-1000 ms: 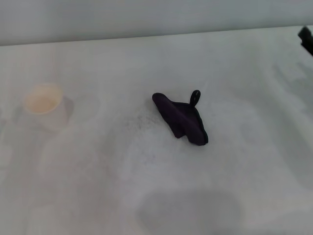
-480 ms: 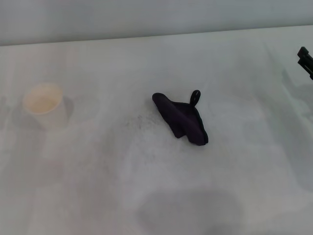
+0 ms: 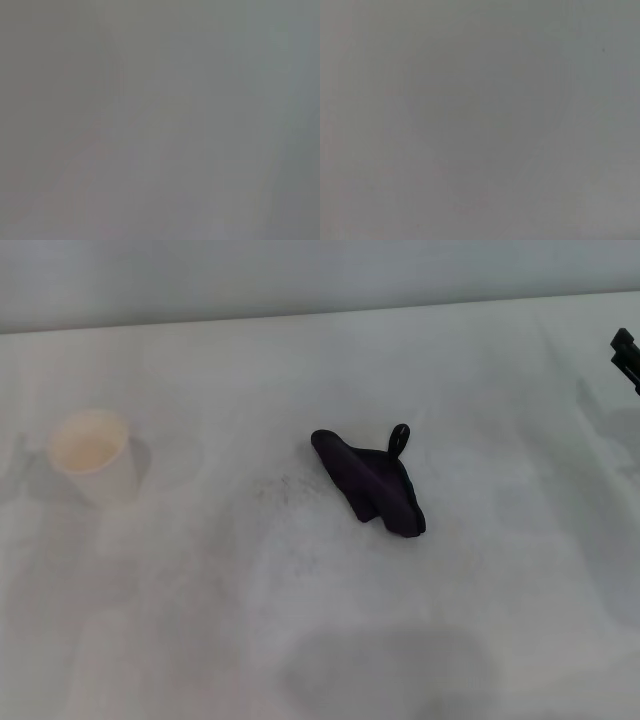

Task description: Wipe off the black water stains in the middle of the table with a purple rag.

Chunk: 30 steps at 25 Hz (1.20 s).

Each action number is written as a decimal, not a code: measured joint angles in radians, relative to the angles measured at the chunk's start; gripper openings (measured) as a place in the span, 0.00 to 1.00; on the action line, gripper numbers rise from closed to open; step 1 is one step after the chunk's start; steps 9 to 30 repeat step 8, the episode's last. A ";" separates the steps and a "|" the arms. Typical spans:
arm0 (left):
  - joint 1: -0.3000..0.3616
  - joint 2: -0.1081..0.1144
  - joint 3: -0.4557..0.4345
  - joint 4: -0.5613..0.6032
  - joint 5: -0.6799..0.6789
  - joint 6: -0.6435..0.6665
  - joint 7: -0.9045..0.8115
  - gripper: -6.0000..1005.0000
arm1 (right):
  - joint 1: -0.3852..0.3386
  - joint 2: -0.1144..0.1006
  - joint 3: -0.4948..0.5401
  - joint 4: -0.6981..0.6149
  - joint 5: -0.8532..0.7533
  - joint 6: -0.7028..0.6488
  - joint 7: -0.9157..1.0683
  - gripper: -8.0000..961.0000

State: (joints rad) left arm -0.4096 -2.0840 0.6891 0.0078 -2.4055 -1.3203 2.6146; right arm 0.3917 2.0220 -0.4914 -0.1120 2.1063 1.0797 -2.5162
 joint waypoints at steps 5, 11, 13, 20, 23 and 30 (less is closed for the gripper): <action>-0.003 -0.002 -0.002 -0.026 -0.034 0.015 0.012 0.86 | 0.010 0.001 -0.007 0.013 0.000 -0.009 -0.073 0.91; -0.007 -0.002 -0.003 -0.032 -0.047 0.023 0.059 0.86 | 0.009 0.003 -0.020 0.059 -0.009 0.026 -0.159 0.91; -0.007 -0.002 -0.003 -0.032 -0.047 0.023 0.059 0.86 | 0.009 0.003 -0.020 0.059 -0.009 0.026 -0.159 0.91; -0.007 -0.002 -0.003 -0.032 -0.047 0.023 0.059 0.86 | 0.009 0.003 -0.020 0.059 -0.009 0.026 -0.159 0.91; -0.007 -0.002 -0.003 -0.032 -0.047 0.023 0.059 0.86 | 0.009 0.003 -0.020 0.059 -0.009 0.026 -0.159 0.91; -0.007 -0.002 -0.003 -0.032 -0.047 0.023 0.059 0.86 | 0.009 0.003 -0.020 0.059 -0.009 0.026 -0.159 0.91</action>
